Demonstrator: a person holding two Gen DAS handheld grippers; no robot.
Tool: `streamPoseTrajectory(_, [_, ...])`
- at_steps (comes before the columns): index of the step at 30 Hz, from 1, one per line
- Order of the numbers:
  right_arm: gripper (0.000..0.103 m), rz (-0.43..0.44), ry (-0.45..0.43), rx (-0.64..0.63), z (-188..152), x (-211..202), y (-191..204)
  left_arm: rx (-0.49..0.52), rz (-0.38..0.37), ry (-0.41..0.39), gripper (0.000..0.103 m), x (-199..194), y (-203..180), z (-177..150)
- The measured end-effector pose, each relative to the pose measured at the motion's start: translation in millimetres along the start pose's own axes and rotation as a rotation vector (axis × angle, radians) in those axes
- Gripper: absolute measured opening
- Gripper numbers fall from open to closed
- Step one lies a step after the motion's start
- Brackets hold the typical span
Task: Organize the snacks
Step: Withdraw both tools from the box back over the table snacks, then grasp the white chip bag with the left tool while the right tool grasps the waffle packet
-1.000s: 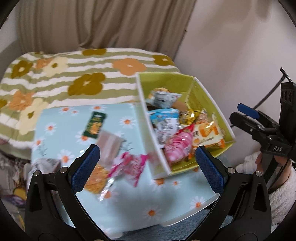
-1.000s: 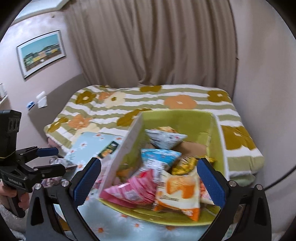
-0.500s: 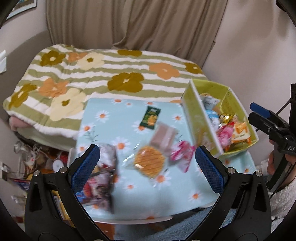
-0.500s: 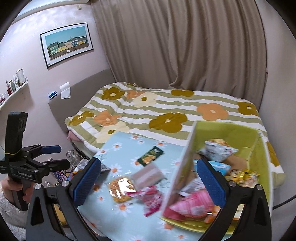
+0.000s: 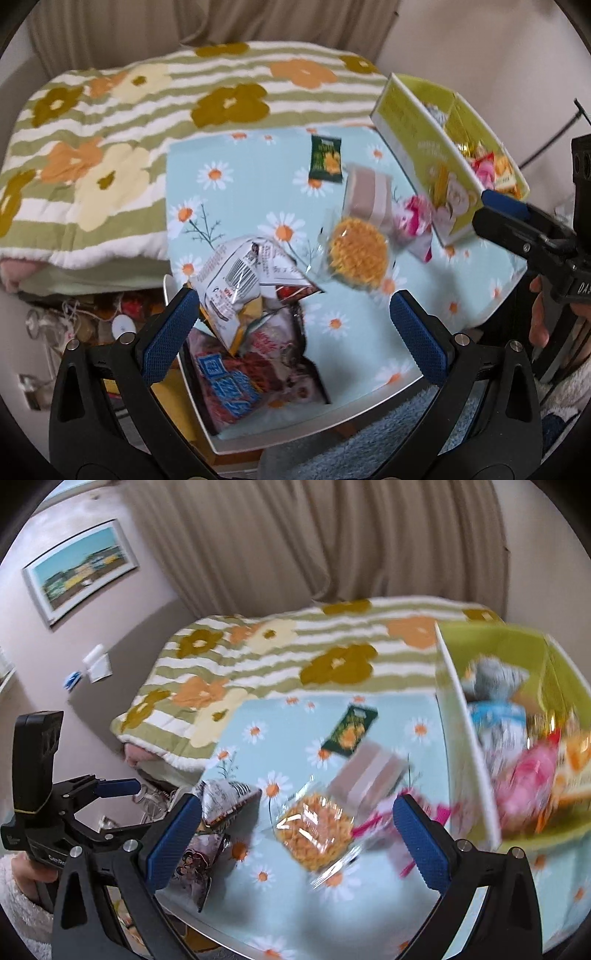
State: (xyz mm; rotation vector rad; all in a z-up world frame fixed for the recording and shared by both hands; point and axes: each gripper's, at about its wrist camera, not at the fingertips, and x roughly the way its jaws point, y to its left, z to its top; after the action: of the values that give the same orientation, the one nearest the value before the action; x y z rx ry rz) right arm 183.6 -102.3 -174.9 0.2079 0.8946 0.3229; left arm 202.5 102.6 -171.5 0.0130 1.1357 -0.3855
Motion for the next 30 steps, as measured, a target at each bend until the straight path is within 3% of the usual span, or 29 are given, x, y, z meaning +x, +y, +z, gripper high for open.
streamPoseTrajectory(10, [0.103,-0.094,0.082,0.223,-42,49,1,0.112,-0.091,0.121,0.102,56,22,0])
streamPoseTrajectory(18, [0.103,-0.069,0.111,-0.046,-47,85,0,0.155,-0.069,0.141,0.102,85,25,7])
streamPoseTrajectory(23, [0.103,-0.047,0.134,-0.217,-49,103,1,0.186,-0.017,0.151,0.102,99,24,9])
streamPoseTrajectory(30, [0.103,-0.026,0.159,-0.336,-48,120,0,0.219,0.028,0.174,0.102,117,23,12])
